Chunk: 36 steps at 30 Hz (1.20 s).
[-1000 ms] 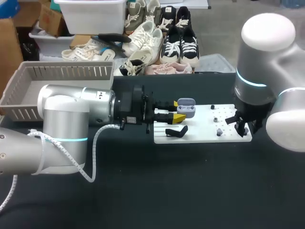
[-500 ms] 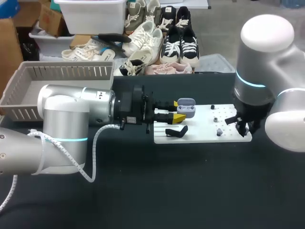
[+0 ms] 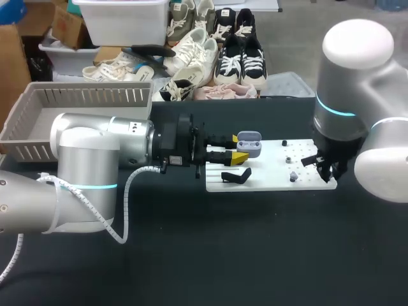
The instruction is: Pick up each earbud case from the left stands, insert the matching earbuds, close the lid, and place the case in the box.
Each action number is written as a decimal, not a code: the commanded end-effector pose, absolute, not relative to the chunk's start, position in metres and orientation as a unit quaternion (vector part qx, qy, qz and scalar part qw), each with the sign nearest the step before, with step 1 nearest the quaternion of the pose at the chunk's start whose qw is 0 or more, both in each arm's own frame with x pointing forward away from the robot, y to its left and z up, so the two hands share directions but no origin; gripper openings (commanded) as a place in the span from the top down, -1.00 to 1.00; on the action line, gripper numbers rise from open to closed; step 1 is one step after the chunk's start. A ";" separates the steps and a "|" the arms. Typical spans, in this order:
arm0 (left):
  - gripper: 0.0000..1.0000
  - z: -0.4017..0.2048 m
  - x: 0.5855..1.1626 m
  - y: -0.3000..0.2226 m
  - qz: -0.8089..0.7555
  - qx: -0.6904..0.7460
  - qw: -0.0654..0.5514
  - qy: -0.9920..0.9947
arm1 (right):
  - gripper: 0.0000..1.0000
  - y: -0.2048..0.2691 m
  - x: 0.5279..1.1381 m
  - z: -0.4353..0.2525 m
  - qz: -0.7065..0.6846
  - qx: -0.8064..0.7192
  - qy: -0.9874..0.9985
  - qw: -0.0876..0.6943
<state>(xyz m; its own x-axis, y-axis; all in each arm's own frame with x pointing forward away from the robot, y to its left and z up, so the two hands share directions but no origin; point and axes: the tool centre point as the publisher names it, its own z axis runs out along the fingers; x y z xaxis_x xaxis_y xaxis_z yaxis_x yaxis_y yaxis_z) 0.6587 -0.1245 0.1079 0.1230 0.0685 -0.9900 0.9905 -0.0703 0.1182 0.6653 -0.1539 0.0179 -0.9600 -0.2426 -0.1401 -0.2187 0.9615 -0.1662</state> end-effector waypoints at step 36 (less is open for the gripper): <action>1.00 0.107 0.659 -0.125 -0.467 0.563 0.495 0.469 | 1.00 -0.125 0.636 0.077 -0.073 -0.088 0.993 0.029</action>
